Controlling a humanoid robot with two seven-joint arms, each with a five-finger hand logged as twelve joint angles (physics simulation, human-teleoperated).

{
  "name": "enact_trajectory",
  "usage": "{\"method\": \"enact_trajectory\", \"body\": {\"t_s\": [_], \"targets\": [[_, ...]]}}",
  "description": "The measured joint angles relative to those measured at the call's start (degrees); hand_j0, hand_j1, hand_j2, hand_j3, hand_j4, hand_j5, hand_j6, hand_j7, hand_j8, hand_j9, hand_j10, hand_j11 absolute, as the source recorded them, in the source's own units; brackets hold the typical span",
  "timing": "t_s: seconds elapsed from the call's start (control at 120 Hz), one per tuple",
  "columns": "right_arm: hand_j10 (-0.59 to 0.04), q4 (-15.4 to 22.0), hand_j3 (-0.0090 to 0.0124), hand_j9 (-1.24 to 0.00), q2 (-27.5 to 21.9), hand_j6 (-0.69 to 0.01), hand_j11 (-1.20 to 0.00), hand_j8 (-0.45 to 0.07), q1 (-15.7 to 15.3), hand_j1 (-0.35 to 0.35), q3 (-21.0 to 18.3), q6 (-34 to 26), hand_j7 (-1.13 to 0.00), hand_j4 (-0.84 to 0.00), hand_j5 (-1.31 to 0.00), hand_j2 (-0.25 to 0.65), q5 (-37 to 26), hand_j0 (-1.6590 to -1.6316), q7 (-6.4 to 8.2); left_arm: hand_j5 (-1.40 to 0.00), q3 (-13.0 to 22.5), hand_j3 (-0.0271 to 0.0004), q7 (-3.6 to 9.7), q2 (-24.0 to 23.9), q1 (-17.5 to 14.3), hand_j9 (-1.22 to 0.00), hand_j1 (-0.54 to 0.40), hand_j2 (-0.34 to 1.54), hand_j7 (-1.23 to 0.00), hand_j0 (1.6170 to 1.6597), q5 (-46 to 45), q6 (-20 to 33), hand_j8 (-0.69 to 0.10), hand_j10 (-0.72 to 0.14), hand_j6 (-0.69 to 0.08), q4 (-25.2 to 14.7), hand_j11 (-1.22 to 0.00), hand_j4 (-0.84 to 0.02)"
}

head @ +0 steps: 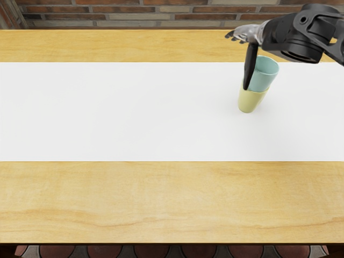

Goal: Pick up cup and place in cup with right hand

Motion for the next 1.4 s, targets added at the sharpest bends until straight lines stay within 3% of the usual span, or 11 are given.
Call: {"method": "enact_trajectory", "body": {"t_s": [0.142, 0.225, 0.292, 0.442, 0.533, 0.625, 0.733, 0.858, 1.208, 1.4], "targets": [[-0.005, 3.6, 0.0000, -0.01, 2.4, -0.006, -0.01, -0.004, -0.9, -0.345, 4.8, 2.7, -0.01, -0.007, -0.01, 0.000, 4.5, -1.6580, 0.00, 0.00, 0.0, 0.0000, 0.00, 0.0, 0.0, 0.00, 0.349, 0.00, 0.00, 1.6581, 0.0, 0.0, 0.000, 0.000, -0.001, 0.0, 0.00, 0.000], [-0.004, 10.8, 0.0000, -0.01, 0.6, -0.005, -0.01, -0.003, -2.5, -0.346, 8.5, 3.7, -0.01, -0.006, -0.01, 0.000, 9.0, -1.6580, 0.00, 0.00, 0.0, 0.0000, 0.00, 0.0, 0.0, 0.00, 0.349, 0.00, 0.00, 1.6581, 0.0, 0.0, 0.000, 0.000, 0.000, 0.0, 0.00, 0.000], [-0.003, 17.3, 0.0000, 0.00, -1.8, -0.004, 0.00, -0.003, -5.5, -0.347, 12.5, 4.0, 0.00, -0.004, -0.01, 0.000, 11.2, -1.6580, 0.00, 0.00, 0.0, 0.0000, 0.00, 0.0, 0.0, 0.00, 0.349, 0.00, 0.00, 1.6581, 0.0, 0.0, 0.000, 0.000, 0.000, 0.0, 0.00, 0.000], [-0.002, 30.1, 0.0000, 0.00, -4.7, -0.003, 0.00, -0.002, -17.3, -0.348, 24.9, 7.1, 0.00, -0.003, 0.00, 0.000, 15.2, -1.6580, 0.00, 0.00, 0.0, 0.0000, 0.00, 0.0, 0.0, 0.00, 0.349, 0.00, 0.00, 1.6581, 0.0, 0.0, 0.000, 0.000, 0.000, 0.0, 0.00, 0.000], [-0.001, 34.0, 0.0000, 0.00, -5.3, -0.002, 0.00, -0.002, -27.3, -0.349, 34.6, 14.9, 0.00, -0.002, 0.00, 0.000, 19.2, -1.6581, 0.00, 0.00, 0.0, 0.0000, 0.00, 0.0, 0.0, 0.00, 0.349, 0.00, 0.00, 1.6581, 0.0, 0.0, 0.000, 0.000, 0.000, 0.0, 0.00, 0.000], [-0.001, 36.4, 0.0000, 0.00, -5.8, -0.002, 0.00, -0.001, -36.2, -0.349, 41.6, 19.9, 0.00, -0.001, 0.00, 0.000, 23.9, -1.6581, 0.00, 0.00, 0.0, 0.0000, 0.00, 0.0, 0.0, 0.00, 0.349, 0.00, 0.00, 1.6581, 0.0, 0.0, 0.000, 0.000, 0.000, 0.0, 0.00, 0.000], [-0.001, 37.4, 0.0000, 0.00, -7.5, -0.001, 0.00, -0.001, -44.2, -0.349, 48.1, 22.2, 0.00, -0.001, 0.00, 0.000, 28.4, -1.6581, 0.00, 0.00, 0.0, 0.0000, 0.00, 0.0, 0.0, 0.00, 0.349, 0.00, 0.00, 1.6581, 0.0, 0.0, 0.000, 0.000, -0.001, 0.0, 0.00, 0.000], [0.000, 36.6, 0.0000, 0.00, -13.8, -0.001, 0.00, 0.000, -48.7, -0.349, 51.9, 23.1, 0.00, 0.000, 0.00, 0.000, 35.6, -1.6581, 0.00, 0.00, 0.0, 0.0000, 0.00, 0.0, 0.0, 0.00, 0.349, 0.00, 0.00, 1.6581, 0.0, 0.0, 0.000, 0.000, -0.001, -0.1, 0.00, 0.000], [0.000, 27.7, 0.0000, 0.00, -28.4, 0.000, 0.00, 0.000, -54.1, -0.349, 53.8, 23.4, 0.00, 0.000, 0.00, 0.001, 44.0, -1.6581, 0.00, 0.00, 0.1, 0.0000, 0.00, 0.0, 1.7, 0.00, 0.349, 0.00, 0.00, 1.6581, -0.2, 0.0, 0.000, 0.000, -0.001, -0.2, 0.00, 0.000], [0.001, 23.7, 0.0000, 0.00, -31.9, 0.001, 0.00, 0.001, -55.2, -0.349, 53.8, 23.5, 0.00, 0.000, 0.00, 0.001, 47.3, -1.6581, 0.00, 0.00, 0.1, -0.0001, 0.00, 0.0, 1.7, 0.00, 0.349, 0.00, 0.00, 1.6581, -0.2, 0.0, 0.000, 0.000, -0.001, -0.2, 0.00, 0.000]]}}
